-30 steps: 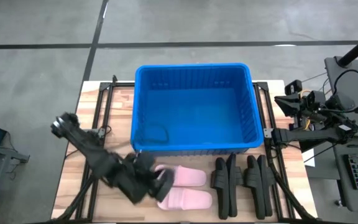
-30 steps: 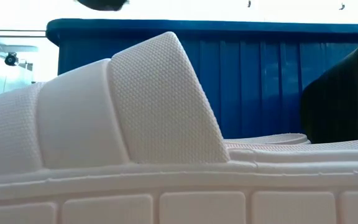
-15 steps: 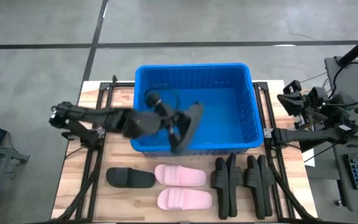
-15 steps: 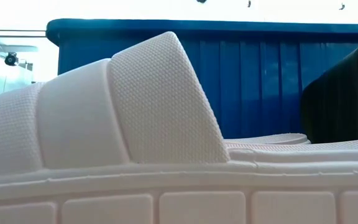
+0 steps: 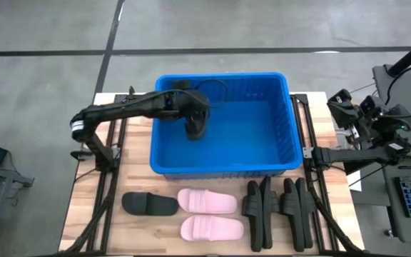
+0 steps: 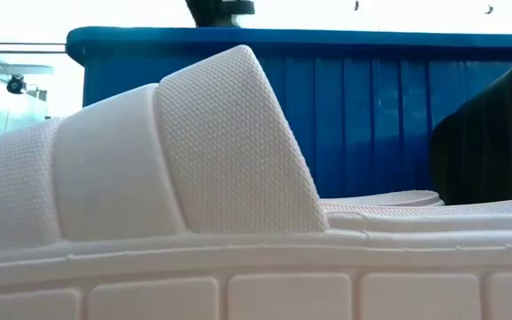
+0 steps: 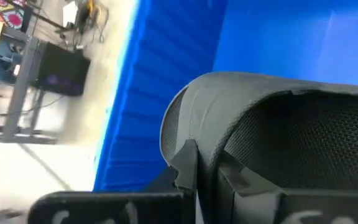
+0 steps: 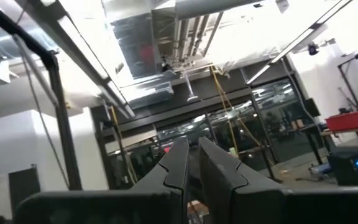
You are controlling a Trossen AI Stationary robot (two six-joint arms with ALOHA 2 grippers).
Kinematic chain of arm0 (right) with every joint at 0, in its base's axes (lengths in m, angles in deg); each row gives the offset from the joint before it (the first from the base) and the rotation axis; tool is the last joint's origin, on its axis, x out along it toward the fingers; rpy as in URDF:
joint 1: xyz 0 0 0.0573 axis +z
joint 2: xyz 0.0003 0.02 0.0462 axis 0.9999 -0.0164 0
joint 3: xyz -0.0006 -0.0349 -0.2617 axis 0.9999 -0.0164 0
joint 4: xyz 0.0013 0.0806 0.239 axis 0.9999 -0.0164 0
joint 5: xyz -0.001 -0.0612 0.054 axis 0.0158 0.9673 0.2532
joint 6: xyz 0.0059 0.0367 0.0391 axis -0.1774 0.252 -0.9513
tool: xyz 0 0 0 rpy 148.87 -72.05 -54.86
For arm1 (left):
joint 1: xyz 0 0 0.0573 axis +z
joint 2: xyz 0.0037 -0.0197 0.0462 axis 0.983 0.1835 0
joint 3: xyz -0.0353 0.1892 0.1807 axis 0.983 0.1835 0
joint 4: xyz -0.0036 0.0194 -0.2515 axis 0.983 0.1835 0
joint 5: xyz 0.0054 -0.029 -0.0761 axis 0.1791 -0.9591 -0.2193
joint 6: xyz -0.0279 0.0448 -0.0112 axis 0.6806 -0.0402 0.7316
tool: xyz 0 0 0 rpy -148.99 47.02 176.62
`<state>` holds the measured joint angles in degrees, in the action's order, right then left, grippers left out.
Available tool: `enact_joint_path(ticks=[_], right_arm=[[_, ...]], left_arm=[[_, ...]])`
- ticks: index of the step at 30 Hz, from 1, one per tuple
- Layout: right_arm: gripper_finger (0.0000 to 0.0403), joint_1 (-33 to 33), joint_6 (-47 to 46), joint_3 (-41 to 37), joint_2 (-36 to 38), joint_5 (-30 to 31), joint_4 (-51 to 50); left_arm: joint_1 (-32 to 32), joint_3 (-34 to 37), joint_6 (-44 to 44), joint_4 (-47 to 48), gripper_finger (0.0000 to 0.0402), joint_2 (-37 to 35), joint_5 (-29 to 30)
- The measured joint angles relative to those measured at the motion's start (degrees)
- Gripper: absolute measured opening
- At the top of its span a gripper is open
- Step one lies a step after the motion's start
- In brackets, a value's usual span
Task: Pick and place slides into bin
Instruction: Put the black slide into the blue container
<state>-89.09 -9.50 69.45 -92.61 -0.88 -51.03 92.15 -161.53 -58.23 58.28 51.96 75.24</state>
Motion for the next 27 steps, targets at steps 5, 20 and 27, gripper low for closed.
enact_joint_path(ticks=[5, 20, 27], right_arm=[[0.0028, 0.0, 0.0, 0.0, 0.0, 2.5, 0.0], [0.0028, 0.0, 0.1, 0.0, 0.0, 5.7, 0.0], [0.0028, 0.0, 0.2, 0.0, 0.0, 5.7, 0.0]], left_arm=[[3.5, 5.4, -5.6, -0.2, 0.0000, 3.0, 7.6], [5.5, 28.0, -11.4, -17.9, 0.0000, 4.1, 9.8], [6.9, 31.1, -10.9, -21.2, 0.0000, 4.0, 11.7]])
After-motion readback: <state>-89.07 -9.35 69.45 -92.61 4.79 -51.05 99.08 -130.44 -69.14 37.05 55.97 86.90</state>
